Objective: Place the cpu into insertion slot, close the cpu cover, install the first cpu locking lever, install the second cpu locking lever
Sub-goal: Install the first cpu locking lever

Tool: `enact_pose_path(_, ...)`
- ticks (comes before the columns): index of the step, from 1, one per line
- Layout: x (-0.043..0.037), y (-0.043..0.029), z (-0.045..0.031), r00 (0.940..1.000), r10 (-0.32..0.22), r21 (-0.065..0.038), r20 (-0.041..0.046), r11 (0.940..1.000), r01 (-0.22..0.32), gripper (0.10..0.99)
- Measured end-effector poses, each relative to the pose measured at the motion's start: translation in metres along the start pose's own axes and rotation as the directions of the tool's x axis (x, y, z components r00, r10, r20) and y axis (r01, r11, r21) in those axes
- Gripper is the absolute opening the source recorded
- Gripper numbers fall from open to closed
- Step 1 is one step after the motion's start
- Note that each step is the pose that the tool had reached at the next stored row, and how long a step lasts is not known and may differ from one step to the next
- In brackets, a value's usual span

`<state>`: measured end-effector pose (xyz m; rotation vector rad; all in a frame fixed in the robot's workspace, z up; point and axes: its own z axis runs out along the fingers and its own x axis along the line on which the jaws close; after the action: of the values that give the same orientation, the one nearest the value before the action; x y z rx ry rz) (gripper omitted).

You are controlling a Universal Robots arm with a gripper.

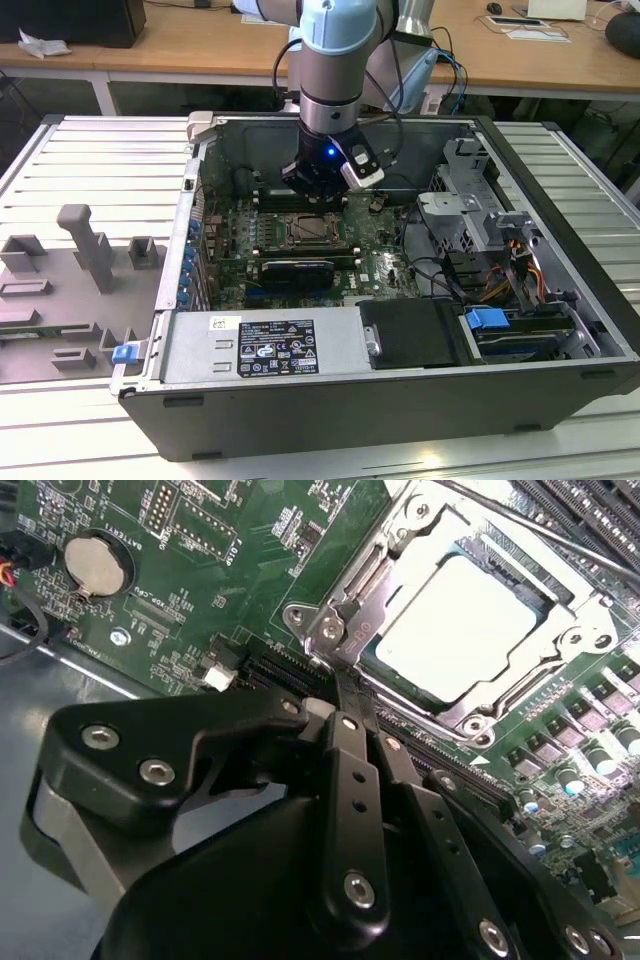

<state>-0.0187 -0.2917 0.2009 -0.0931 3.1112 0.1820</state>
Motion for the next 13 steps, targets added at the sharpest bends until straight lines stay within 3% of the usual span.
enact_pose_path(2, -0.0003, 0.0004, -0.0026, 1.0000, 0.000, -0.001, 0.0004, 1.0000, 0.000, 0.106)
enact_pose_path(4, -0.0005, 0.0016, -0.0131, 1.0000, 0.000, 0.000, 0.0001, 1.0000, 0.000, 0.106)
enact_pose_path(5, -0.0006, 0.0017, -0.0148, 1.0000, 0.000, 0.000, 0.0000, 1.0000, 0.000, 0.106)
enact_pose_path(13, -0.0001, -0.0052, -0.0158, 1.0000, 0.000, 0.000, 0.0001, 1.0000, 0.000, 0.106)
